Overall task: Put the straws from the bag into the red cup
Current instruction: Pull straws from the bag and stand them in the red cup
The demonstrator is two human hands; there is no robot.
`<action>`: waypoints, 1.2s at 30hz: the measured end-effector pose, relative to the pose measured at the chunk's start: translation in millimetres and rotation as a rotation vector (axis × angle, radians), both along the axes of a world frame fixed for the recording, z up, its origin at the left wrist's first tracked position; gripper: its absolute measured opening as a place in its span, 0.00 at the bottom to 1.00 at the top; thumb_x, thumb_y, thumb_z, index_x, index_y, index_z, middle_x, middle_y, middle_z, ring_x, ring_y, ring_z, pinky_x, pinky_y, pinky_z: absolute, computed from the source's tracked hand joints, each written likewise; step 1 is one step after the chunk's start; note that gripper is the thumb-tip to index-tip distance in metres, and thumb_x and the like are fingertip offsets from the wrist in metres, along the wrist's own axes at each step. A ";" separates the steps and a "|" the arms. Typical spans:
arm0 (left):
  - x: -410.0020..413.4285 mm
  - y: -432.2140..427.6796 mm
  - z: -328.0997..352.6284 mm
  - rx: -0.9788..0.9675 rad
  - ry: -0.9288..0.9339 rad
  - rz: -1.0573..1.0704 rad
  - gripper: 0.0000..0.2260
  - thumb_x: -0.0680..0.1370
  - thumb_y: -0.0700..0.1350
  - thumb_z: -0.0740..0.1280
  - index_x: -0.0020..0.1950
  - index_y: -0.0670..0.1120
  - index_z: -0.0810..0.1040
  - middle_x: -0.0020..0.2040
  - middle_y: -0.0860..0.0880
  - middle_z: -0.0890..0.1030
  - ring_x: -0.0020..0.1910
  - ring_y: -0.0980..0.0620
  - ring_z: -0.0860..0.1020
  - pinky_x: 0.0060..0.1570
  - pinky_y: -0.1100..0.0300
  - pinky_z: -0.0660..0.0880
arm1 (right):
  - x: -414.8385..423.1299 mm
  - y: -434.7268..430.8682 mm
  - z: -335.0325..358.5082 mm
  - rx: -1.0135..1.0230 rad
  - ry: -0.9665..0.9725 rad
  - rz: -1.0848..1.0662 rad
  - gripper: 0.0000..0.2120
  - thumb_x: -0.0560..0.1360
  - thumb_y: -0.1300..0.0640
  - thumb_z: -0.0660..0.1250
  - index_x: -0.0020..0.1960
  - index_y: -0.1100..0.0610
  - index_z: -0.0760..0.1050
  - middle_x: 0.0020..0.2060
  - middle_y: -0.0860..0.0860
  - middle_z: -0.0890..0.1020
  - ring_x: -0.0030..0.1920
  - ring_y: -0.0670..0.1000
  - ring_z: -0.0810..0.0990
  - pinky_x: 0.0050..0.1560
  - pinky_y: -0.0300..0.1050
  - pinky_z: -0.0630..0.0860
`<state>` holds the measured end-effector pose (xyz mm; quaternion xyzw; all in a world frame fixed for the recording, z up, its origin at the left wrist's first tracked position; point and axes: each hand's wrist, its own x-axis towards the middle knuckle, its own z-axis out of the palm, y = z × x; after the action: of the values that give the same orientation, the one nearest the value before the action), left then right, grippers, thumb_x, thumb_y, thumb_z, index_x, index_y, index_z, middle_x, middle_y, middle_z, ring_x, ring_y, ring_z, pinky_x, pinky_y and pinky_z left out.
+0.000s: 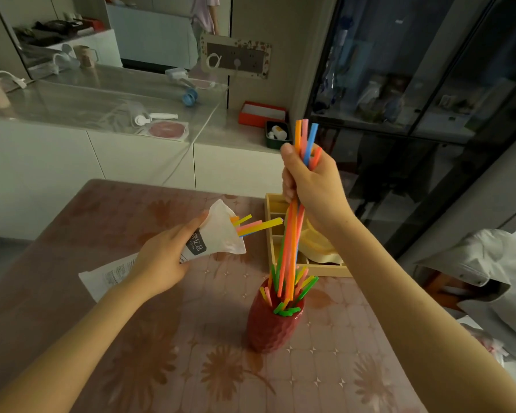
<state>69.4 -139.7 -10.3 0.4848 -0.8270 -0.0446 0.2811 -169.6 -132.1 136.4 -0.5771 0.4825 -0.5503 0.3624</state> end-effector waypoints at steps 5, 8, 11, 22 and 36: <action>-1.2 0.3 2.1 0.002 0.005 -0.014 0.45 0.61 0.31 0.75 0.73 0.51 0.58 0.50 0.42 0.80 0.41 0.43 0.79 0.32 0.54 0.73 | 5.0 -0.6 -12.7 -0.028 0.091 0.040 0.13 0.80 0.51 0.60 0.39 0.56 0.68 0.23 0.47 0.74 0.22 0.45 0.71 0.27 0.38 0.74; -0.1 1.7 1.2 0.007 0.015 -0.020 0.47 0.61 0.31 0.75 0.73 0.52 0.56 0.50 0.42 0.80 0.41 0.43 0.79 0.32 0.53 0.75 | -0.7 19.8 -34.7 -0.084 0.089 0.032 0.14 0.79 0.50 0.61 0.37 0.56 0.69 0.23 0.48 0.74 0.23 0.46 0.72 0.27 0.38 0.74; -0.1 3.1 0.0 0.009 0.026 -0.017 0.48 0.63 0.32 0.75 0.73 0.55 0.51 0.52 0.43 0.80 0.42 0.43 0.78 0.33 0.52 0.75 | -8.4 43.5 -62.6 -0.056 0.044 -0.006 0.19 0.76 0.47 0.62 0.38 0.63 0.70 0.24 0.50 0.75 0.24 0.46 0.74 0.27 0.38 0.75; -15.4 1.6 8.9 -0.010 0.006 -0.043 0.47 0.60 0.29 0.74 0.73 0.52 0.58 0.51 0.43 0.80 0.40 0.43 0.78 0.31 0.55 0.73 | -30.2 63.8 -80.3 0.167 -0.108 0.031 0.08 0.71 0.62 0.72 0.48 0.55 0.77 0.41 0.53 0.85 0.43 0.52 0.84 0.42 0.40 0.80; -21.3 3.9 38.9 -0.059 -0.058 -0.092 0.51 0.58 0.30 0.75 0.73 0.55 0.54 0.51 0.43 0.81 0.40 0.42 0.80 0.30 0.53 0.75 | -40.1 65.5 -64.4 -0.042 0.044 -0.169 0.16 0.77 0.43 0.54 0.55 0.45 0.77 0.47 0.39 0.84 0.52 0.38 0.80 0.48 0.29 0.75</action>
<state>48.1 -135.8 28.6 0.4387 -0.8573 -0.0191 0.2688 -209.8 -66.6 72.0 -0.5537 0.5256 -0.5761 0.2919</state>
